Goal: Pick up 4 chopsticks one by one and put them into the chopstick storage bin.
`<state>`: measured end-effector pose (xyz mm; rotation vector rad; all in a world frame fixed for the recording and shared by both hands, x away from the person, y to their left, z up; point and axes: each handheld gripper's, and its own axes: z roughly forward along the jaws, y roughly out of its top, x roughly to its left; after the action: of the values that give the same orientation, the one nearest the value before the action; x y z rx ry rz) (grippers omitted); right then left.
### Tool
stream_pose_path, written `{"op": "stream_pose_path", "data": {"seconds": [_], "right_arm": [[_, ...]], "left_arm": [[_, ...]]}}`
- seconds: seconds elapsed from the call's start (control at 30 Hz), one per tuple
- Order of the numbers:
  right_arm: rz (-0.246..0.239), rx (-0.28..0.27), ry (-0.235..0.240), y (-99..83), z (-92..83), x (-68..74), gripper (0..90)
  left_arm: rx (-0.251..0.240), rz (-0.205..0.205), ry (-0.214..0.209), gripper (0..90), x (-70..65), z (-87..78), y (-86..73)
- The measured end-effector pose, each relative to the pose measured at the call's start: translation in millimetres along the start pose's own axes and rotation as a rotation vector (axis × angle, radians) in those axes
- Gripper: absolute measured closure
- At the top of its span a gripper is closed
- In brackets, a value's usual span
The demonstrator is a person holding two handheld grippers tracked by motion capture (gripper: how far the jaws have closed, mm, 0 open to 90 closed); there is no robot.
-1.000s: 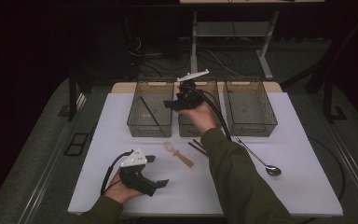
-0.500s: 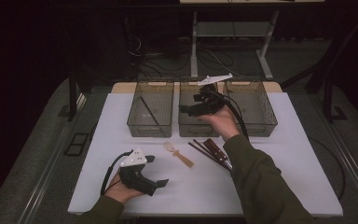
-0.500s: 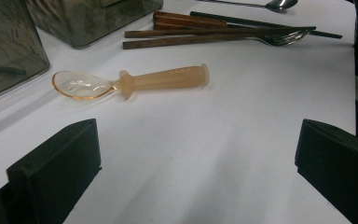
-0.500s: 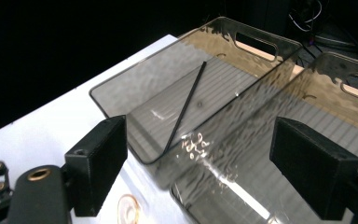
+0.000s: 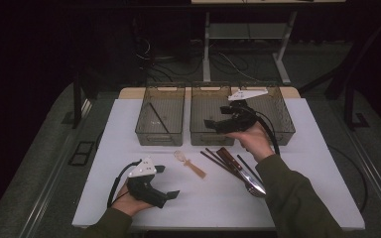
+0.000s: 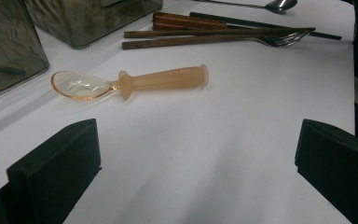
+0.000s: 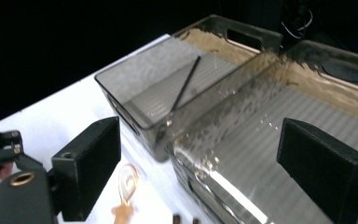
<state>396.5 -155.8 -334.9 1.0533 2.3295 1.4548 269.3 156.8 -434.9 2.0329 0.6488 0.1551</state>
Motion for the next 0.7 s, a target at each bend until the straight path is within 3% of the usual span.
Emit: {"op": "stream_pose_path", "data": {"seconds": [0.23,0.53,0.7], "right_arm": [[-0.013,-0.002,-0.034,-17.1,-13.5,-2.6,12.1],[-0.017,0.005,-0.037,-47.5,-31.6,-9.3,12.2],[-0.02,0.036,-0.037,-66.5,-43.6,-13.8,12.3]], "left_arm": [[-0.002,0.001,0.003,0.0,0.2,0.0,-0.3],[-0.003,0.003,0.029,0.0,1.8,-0.5,-1.3],[-0.005,-0.005,0.04,0.0,1.8,0.1,-2.7]]}}
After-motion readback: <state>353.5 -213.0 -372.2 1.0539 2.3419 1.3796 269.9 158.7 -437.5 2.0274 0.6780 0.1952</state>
